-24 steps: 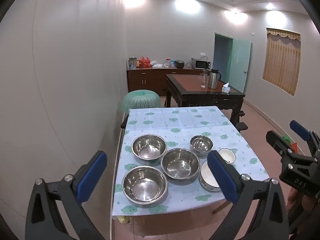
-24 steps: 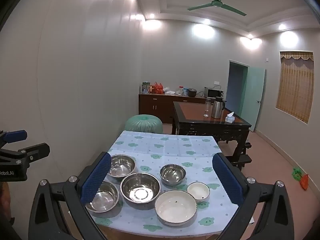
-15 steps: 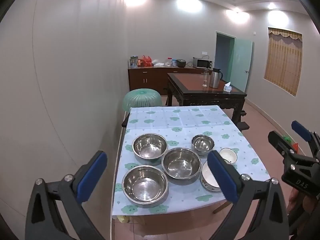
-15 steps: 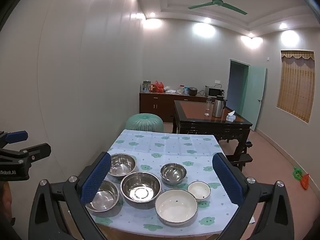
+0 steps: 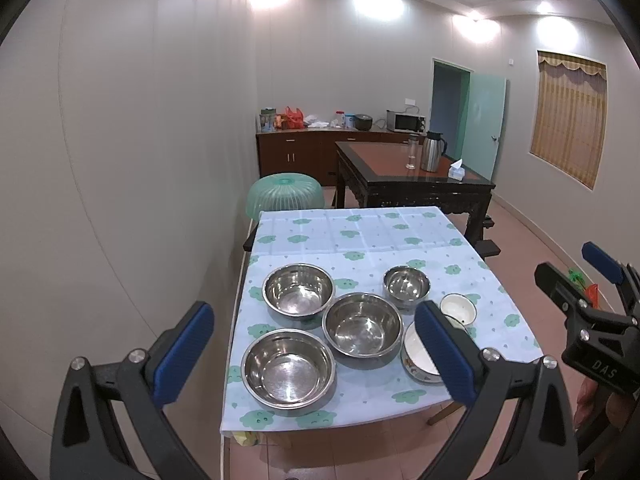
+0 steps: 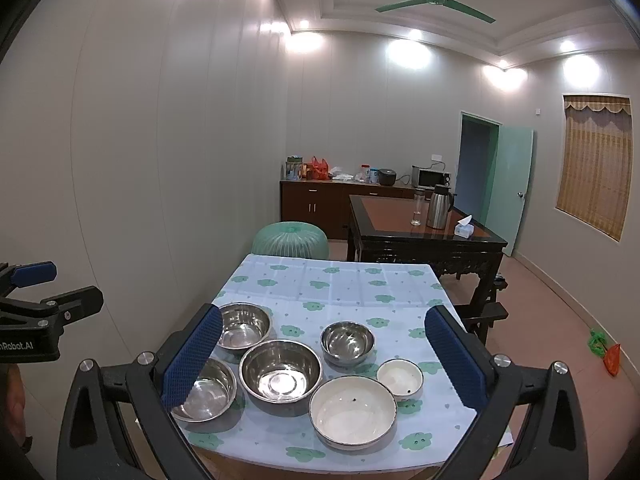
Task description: Organize plates and bowls
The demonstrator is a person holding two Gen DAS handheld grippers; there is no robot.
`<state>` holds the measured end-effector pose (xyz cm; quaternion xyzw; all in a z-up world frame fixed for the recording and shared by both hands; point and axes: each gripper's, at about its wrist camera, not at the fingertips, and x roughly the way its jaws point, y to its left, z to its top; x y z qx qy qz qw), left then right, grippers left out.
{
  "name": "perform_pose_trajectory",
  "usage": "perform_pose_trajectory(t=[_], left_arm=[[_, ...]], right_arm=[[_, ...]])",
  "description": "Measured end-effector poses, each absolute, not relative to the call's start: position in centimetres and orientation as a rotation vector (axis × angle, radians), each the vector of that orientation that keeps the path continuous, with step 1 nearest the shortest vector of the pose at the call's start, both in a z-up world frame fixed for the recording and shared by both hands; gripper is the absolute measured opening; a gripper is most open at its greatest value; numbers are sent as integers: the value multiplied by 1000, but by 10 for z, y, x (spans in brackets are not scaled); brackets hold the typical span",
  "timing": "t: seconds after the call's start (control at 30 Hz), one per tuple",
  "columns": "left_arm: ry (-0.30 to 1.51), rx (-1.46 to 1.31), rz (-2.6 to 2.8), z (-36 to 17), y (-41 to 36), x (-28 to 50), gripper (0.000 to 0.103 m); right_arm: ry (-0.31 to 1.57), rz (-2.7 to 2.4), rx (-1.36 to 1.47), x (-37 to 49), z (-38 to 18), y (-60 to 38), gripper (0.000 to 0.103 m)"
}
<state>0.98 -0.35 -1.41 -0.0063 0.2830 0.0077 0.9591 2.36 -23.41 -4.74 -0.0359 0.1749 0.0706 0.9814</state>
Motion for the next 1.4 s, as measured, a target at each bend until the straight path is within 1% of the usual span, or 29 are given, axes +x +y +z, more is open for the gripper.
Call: perform_pose_trajectory(t=[0.6, 1.2, 1.4], left_arm=[[580, -10, 20, -15, -6, 12, 102], [592, -10, 21, -33, -3, 13, 102], [616, -17, 13, -40, 7, 24, 102]], right_arm=[[364, 149, -70, 26, -48, -234, 102], [389, 156, -78, 38, -58, -220, 102], [404, 156, -81, 48, -66, -213, 102]])
